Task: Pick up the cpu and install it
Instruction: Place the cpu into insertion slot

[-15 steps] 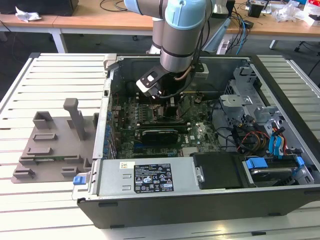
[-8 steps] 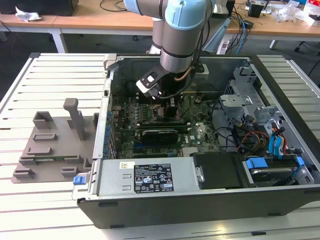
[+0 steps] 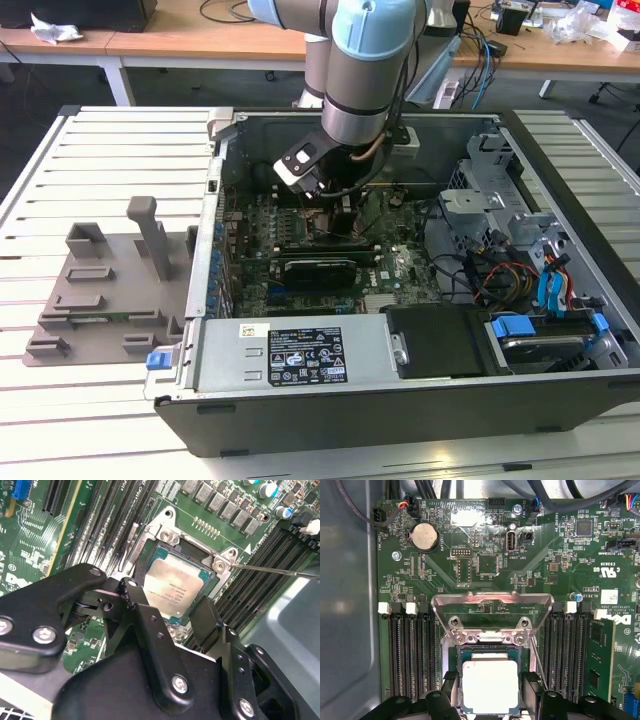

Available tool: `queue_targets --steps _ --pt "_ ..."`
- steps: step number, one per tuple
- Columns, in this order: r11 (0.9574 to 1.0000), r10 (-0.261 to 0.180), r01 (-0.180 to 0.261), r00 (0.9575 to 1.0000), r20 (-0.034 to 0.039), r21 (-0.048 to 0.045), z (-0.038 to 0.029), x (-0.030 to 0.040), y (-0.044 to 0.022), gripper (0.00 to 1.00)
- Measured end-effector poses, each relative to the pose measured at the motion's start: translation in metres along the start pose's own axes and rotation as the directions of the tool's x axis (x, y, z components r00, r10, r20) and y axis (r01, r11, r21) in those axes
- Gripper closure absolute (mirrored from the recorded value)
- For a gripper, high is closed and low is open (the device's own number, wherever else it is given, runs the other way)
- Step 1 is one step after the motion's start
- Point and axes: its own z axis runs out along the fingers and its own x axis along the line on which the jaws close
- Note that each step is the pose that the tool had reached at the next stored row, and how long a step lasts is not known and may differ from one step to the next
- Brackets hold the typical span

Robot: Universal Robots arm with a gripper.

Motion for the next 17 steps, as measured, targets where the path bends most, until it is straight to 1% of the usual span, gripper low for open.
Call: queue_targets --steps 2,3,9,10,11,17 --pt "1.0000 0.000 0.000 1.0000 0.0000 0.0041 0.0006 0.0000 0.0012 0.38" --pt "1.0000 0.000 0.000 1.0000 0.0002 0.0047 0.0007 0.0001 0.0012 0.38" --pt "1.0000 0.000 0.000 1.0000 -0.0005 0.0047 0.0009 0.0002 0.0012 0.38" --pt "1.0000 0.000 0.000 1.0000 -0.0006 0.0048 0.0009 0.0002 0.0012 0.39" --pt "1.0000 0.000 0.000 1.0000 -0.0006 0.0048 0.0008 0.0002 0.0012 0.47" --pt "1.0000 0.000 0.000 1.0000 -0.0016 0.0046 0.0009 0.0002 0.0013 0.46"
